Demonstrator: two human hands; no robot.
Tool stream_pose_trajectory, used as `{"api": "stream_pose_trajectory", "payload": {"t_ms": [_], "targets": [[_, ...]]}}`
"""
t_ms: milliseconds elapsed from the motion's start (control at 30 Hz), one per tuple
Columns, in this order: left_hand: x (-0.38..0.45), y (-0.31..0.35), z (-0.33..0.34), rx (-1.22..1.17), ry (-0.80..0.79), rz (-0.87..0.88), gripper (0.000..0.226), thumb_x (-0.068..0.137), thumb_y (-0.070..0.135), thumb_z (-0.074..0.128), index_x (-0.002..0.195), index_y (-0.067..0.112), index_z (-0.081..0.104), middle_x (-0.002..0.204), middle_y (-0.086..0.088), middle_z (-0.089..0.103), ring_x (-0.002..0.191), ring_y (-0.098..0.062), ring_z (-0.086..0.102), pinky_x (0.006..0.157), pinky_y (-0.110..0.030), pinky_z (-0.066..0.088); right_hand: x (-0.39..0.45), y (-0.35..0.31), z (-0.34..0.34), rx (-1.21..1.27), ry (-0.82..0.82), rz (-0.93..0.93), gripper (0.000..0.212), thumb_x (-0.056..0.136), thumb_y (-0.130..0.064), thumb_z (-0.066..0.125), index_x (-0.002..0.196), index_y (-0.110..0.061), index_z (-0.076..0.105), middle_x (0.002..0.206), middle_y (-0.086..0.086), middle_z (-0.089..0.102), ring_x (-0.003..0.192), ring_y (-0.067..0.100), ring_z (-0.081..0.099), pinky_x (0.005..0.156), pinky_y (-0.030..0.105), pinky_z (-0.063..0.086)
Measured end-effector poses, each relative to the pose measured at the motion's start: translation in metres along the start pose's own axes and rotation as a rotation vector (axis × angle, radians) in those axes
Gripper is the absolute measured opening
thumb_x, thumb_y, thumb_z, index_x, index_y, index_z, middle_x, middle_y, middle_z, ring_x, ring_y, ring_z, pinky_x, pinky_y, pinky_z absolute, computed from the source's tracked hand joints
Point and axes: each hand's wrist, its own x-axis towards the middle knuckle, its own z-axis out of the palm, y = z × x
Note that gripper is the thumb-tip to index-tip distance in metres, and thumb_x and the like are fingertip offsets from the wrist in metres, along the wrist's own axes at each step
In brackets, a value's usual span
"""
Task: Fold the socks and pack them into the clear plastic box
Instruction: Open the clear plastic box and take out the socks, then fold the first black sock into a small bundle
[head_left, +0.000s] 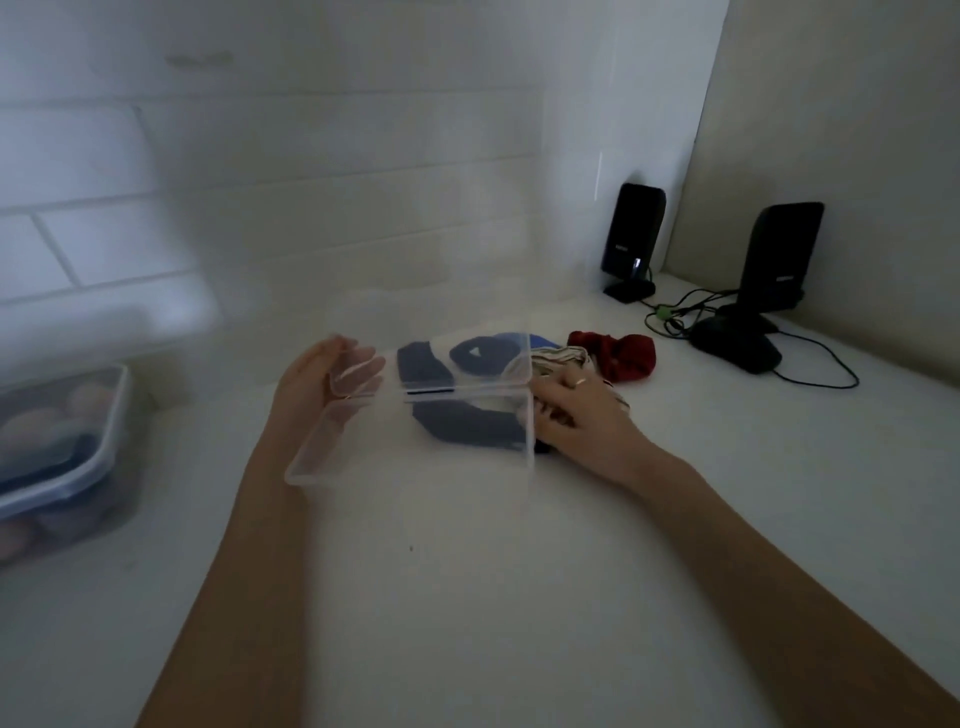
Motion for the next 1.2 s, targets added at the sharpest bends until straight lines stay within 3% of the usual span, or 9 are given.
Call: {"api": "stream_pose_trajectory", "payload": {"t_ms": [167,300,467,600,733,900,967,1067,1200], "targets": [[0.002,0.004,0.000,-0.025,-0.035,0.009,0.023,0.097,0.020,0.042,0.080,0.013,0.056,0.060,0.001,0.068,0.056,-0.014,0.067,0.053,-0.022,0.054,-0.003,-0.013,0.007,-0.207,0.036,-0.033,0.039,0.080,-0.040,0.065,0.118,-0.034,0.062,0.119,0.004,0.047,0.109,0.022,0.038,0.093,0.037,0.036],[0.001,0.005,0.001,-0.089,-0.006,0.009,0.024,0.097,0.021,0.041,0.080,0.012,0.055,0.060,0.001,0.069,0.056,-0.013,0.067,0.054,-0.020,0.053,0.002,-0.018,0.000,0.304,0.332,0.102,0.014,0.091,-0.021,0.055,0.096,-0.015,0.066,0.094,0.001,0.058,0.084,0.011,0.050,0.073,0.022,0.039],[0.005,0.004,0.005,-0.152,0.103,-0.017,0.023,0.097,0.022,0.044,0.080,0.012,0.056,0.062,0.000,0.072,0.058,-0.013,0.070,0.058,-0.021,0.056,0.011,-0.011,-0.028,0.799,0.521,0.425,0.026,0.096,-0.022,0.044,0.071,-0.019,0.050,0.068,0.001,0.048,0.063,0.012,0.046,0.052,0.022,0.038],[0.007,-0.004,0.014,-0.062,0.126,-0.036,0.023,0.096,0.023,0.047,0.080,0.011,0.058,0.063,-0.001,0.073,0.057,-0.015,0.070,0.054,-0.023,0.056,0.012,-0.011,-0.047,0.455,0.617,0.208,0.016,0.092,-0.016,0.053,0.079,-0.008,0.058,0.092,0.005,0.053,0.084,0.014,0.050,0.071,0.016,0.043],[0.004,-0.013,0.027,0.001,0.120,-0.032,0.023,0.095,0.023,0.049,0.080,0.009,0.058,0.062,-0.001,0.073,0.055,-0.015,0.070,0.049,-0.023,0.054,0.012,-0.015,-0.061,0.074,0.670,0.022,0.020,0.085,-0.021,0.056,0.074,-0.007,0.063,0.081,0.004,0.060,0.080,0.021,0.056,0.074,0.038,0.045],[-0.005,-0.016,0.047,0.131,0.067,-0.031,0.017,0.096,0.022,0.048,0.088,0.012,0.059,0.070,0.001,0.075,0.061,-0.014,0.072,0.050,-0.022,0.055,0.006,-0.033,-0.065,0.148,0.692,-0.067,0.021,0.093,-0.022,0.046,0.075,-0.012,0.047,0.070,0.000,0.046,0.065,0.010,0.040,0.061,0.012,0.031],[-0.009,-0.016,0.058,0.351,0.079,0.041,0.009,0.094,0.021,0.052,0.097,0.013,0.054,0.087,-0.003,0.071,0.070,-0.013,0.070,0.055,-0.022,0.054,0.000,-0.041,-0.066,0.129,0.663,-0.125,0.021,0.096,-0.032,0.036,0.084,-0.017,0.045,0.068,-0.001,0.050,0.058,0.010,0.046,0.056,0.014,0.035],[-0.019,-0.016,0.065,0.782,0.188,0.383,0.039,0.086,0.013,0.062,0.120,0.010,0.045,0.115,-0.008,0.054,0.099,-0.020,0.055,0.080,-0.026,0.048,-0.005,-0.055,-0.061,0.134,0.661,-0.161,0.018,0.096,-0.038,0.032,0.096,-0.025,0.045,0.058,-0.006,0.052,0.047,0.011,0.053,0.046,0.021,0.038],[-0.042,-0.006,0.074,1.101,0.059,0.893,0.050,0.080,0.016,0.058,0.128,0.009,0.046,0.125,-0.011,0.052,0.116,-0.024,0.045,0.102,-0.025,0.031,-0.002,-0.073,-0.047,0.644,0.521,-0.016,0.008,0.094,-0.028,0.050,0.102,-0.025,0.048,0.056,-0.002,0.059,0.051,0.010,0.060,0.049,0.021,0.046]]}}
